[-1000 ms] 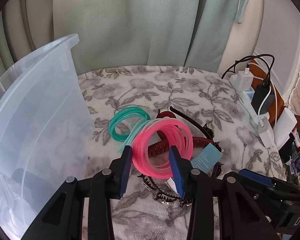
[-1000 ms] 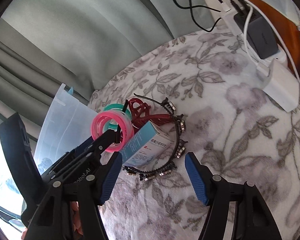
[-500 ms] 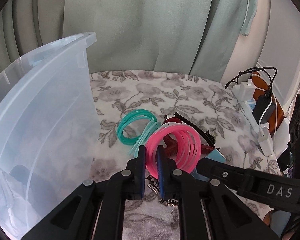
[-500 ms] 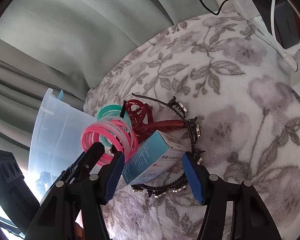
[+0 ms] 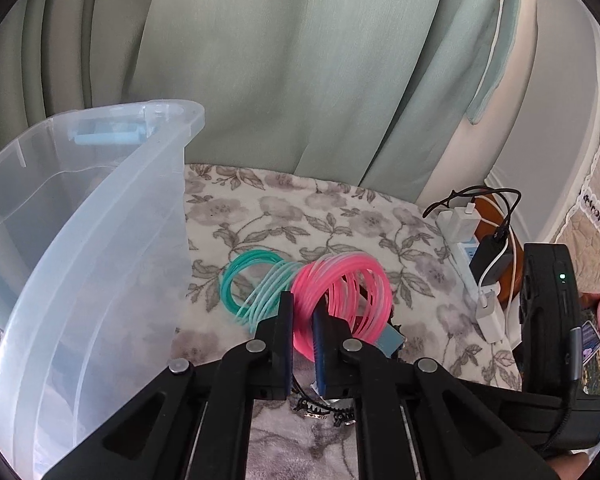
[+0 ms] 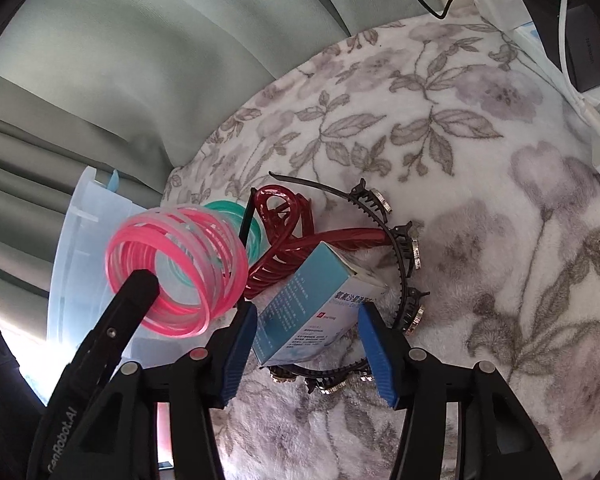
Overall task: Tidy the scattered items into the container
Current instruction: 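Close the left tool on the hair ties while the right tool grasps the ear-drops box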
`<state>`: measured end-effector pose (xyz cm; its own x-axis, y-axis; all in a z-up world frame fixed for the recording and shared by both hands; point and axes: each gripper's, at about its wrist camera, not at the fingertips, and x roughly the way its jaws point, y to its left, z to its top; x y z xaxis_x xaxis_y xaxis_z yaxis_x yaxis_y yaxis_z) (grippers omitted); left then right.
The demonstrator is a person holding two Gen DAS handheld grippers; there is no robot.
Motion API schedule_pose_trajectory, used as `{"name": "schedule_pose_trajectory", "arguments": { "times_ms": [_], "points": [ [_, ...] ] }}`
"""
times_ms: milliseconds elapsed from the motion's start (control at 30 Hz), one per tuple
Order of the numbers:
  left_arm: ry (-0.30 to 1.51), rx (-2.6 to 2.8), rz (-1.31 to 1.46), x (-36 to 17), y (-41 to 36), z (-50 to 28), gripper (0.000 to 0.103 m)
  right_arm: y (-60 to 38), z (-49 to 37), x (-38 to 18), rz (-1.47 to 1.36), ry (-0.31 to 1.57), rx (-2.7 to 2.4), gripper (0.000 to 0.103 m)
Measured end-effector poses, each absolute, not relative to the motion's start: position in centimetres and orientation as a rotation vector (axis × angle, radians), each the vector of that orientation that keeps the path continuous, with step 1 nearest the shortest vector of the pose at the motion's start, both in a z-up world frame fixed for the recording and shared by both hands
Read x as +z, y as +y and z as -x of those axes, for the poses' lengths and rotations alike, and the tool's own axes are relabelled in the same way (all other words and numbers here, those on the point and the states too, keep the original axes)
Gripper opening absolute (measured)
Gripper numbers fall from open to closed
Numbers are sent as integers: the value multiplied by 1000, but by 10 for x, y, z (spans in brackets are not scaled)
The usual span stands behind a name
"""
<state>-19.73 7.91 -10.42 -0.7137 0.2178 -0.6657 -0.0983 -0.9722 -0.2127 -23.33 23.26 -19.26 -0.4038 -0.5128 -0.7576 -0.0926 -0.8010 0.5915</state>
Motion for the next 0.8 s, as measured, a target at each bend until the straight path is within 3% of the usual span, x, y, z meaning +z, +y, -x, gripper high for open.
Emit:
{"name": "schedule_pose_trajectory", "arguments": {
  "times_ms": [233,467,800],
  "points": [
    [-260,2741,1076,-101,80,196,8,224,244,-202,-1606,-842,-2280,69],
    [-233,2714,1077,-105,77,212,8,221,247,-203,-1599,-856,-2304,69],
    [-253,2694,1114,-103,75,205,8,232,234,-198,-1536,-925,-2305,61]
  ]
}}
